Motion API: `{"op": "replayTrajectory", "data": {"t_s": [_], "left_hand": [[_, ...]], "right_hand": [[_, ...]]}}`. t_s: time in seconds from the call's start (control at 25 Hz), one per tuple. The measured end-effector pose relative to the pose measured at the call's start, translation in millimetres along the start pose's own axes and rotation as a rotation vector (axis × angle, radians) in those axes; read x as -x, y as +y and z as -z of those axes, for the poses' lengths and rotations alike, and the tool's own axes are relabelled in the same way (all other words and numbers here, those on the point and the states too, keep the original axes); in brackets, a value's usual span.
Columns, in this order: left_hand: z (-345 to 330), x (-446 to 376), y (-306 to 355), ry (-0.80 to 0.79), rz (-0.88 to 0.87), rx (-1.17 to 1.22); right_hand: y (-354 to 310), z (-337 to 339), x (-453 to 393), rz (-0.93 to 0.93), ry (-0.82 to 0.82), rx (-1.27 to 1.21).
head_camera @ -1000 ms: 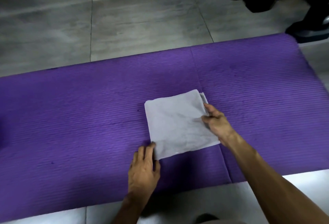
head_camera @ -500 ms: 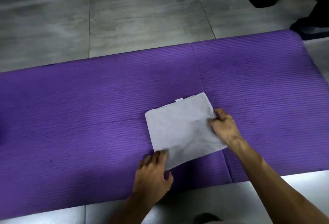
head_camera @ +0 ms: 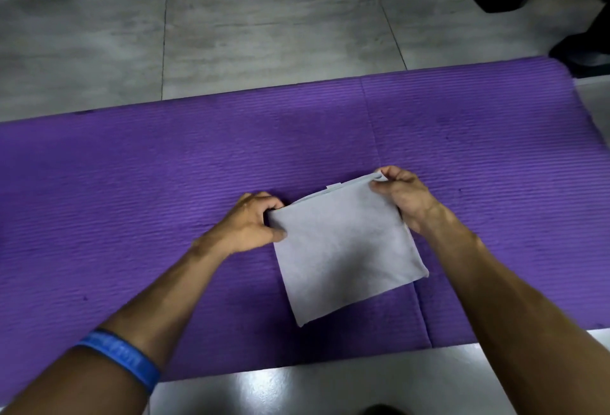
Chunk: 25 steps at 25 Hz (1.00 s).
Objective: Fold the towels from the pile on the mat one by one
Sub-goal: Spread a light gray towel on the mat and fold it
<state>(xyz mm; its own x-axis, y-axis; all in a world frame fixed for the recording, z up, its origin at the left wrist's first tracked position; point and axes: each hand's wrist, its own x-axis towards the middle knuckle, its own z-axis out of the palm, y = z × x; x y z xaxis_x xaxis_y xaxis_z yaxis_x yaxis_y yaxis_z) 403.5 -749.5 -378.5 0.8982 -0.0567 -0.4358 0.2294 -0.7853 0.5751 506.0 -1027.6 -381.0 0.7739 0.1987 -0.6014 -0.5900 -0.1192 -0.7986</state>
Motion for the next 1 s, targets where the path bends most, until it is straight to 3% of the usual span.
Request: {"op": "replayTrajectory", "data": {"t_s": [0.12,0.24,0.44,0.64,0.88,1.0], "left_hand": [[6,0,2,0.033,-0.169,0.137],[12,-3,8,-0.075,-0.147,0.217],[25,-14,12,-0.191,-0.019,-0.184],[19,-28,14,-0.255,0.096,-0.148],[7,-36,8,-0.231,0.084,0.071],[-5,-31,-1,-0.156,0.069,0.25]], "right_hand": [[4,4,-2,0.039,-0.052,-0.019],[6,1,-3,0.072,-0.054,0.011],[8,1,-2,0.075,-0.101,-0.023],[9,-1,0,0.102,-0.096,-0.079],[-3,15,18,0.043,-0.369,-0.273],[3,14,19,0.058,-0.346,-0.215]]}}
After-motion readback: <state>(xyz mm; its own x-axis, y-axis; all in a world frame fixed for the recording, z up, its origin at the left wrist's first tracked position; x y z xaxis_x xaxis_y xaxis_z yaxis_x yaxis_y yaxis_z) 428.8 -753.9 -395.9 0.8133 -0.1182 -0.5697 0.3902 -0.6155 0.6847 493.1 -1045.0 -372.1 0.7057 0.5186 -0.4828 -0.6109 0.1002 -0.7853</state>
